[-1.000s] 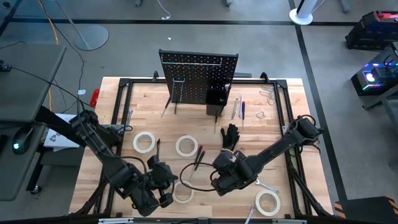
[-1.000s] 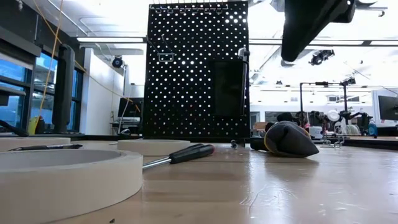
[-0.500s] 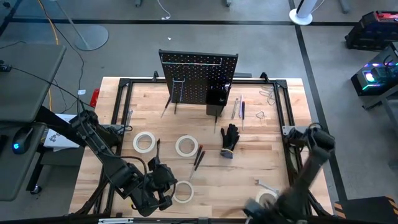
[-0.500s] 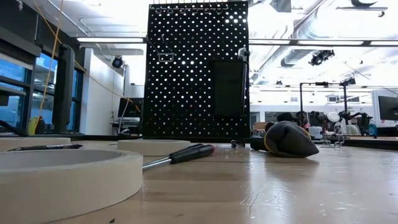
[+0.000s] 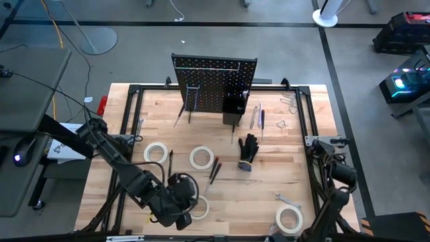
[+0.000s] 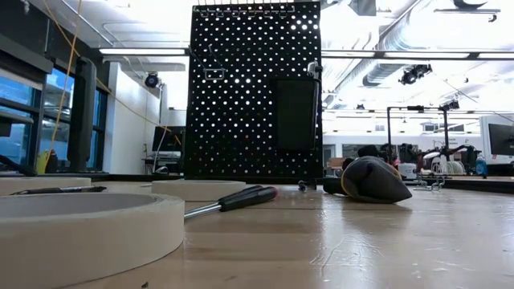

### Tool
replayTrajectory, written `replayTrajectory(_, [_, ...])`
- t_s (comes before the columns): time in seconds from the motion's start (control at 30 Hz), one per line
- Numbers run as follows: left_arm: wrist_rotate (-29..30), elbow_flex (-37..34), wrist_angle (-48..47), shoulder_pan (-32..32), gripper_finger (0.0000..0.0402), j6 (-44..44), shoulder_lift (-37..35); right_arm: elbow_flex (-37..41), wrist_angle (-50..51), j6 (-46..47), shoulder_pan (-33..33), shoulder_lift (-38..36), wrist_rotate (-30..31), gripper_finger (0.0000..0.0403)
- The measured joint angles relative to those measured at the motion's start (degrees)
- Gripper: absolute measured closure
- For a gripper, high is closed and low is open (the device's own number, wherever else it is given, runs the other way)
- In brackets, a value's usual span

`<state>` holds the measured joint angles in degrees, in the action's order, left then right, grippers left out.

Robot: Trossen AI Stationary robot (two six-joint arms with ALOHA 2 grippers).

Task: Hang tools onto peg board
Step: Hang the 12 mm tool onto the pegboard on the top left

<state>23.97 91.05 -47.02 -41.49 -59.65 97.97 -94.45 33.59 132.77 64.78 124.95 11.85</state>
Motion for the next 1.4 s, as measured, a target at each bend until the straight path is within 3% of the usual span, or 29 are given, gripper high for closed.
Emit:
replayTrajectory(0.17, [-2.82,0.00,2.85,0.66,0.0401,-0.17,0.00,-0.10,3.82,2.05,-0.63,-0.31,-0.33,0.0136])
replayTrajectory(0.5, [-6.03,0.00,4.94,1.37,0.0401,-1.60,0.00,-0.09,1.09,3.46,-7.05,-0.09,-2.99,0.0133])
replayTrajectory(0.7, [-8.46,0.00,4.92,1.31,0.0401,0.17,0.00,-0.12,4.19,3.32,-6.75,-0.54,-7.57,0.0137])
replayTrajectory(1.0, [-8.02,0.00,4.87,1.15,0.0401,6.08,0.00,-11.48,24.81,5.84,-4.07,-1.73,-10.14,0.0137])
replayTrajectory(1.4, [-7.89,0.00,4.96,3.42,0.0401,6.18,0.00,2.16,14.46,6.22,-5.82,-6.37,-10.03,0.0137])
